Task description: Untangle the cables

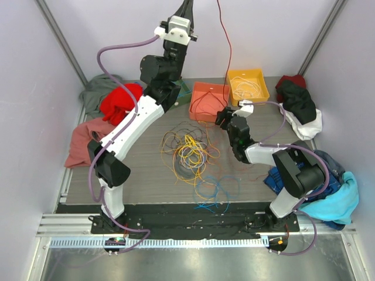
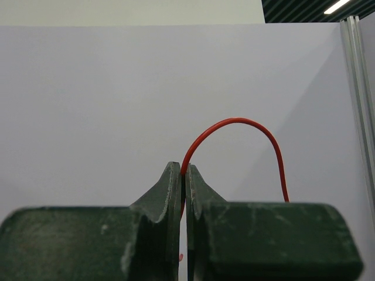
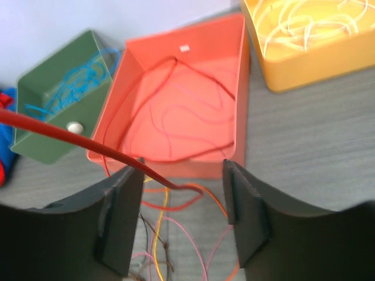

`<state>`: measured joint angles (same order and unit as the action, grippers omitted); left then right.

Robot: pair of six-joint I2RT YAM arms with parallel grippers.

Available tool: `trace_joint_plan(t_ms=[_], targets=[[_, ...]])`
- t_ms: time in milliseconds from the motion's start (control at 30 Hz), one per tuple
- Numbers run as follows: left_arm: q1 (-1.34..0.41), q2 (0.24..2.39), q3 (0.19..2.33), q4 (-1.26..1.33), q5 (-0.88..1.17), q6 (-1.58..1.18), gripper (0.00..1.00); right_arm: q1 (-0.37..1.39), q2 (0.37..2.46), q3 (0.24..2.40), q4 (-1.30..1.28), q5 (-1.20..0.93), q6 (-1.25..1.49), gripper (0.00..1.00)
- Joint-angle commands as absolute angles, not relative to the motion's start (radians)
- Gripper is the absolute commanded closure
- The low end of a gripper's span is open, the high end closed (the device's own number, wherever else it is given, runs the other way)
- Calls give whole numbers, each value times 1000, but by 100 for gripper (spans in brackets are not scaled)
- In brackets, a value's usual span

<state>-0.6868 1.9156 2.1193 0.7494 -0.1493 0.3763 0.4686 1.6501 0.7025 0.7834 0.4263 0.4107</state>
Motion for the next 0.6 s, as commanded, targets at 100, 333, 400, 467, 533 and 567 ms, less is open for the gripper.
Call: trace_joint_plan(t_ms=[100,333,400,467,533,567], targets=[[-690,1855,2109,793,-172,380,100,472,1617,761,901,491,354,78],[-690,1836,2082,790,-221,384,100,468,1516,893,747,502,305,99],[-690,1827,2062,775,-244,377,100,466,1512,972,683,494,292,99],[-689,1819,2043,759,-294,357,100,457,1520,1055,623,483,284,99],[-689,1806,2011,727,-336,321,100,445,1539,1101,586,469,279,99],[-689,1799,2000,706,-365,305,100,440,1548,1145,569,454,279,99]])
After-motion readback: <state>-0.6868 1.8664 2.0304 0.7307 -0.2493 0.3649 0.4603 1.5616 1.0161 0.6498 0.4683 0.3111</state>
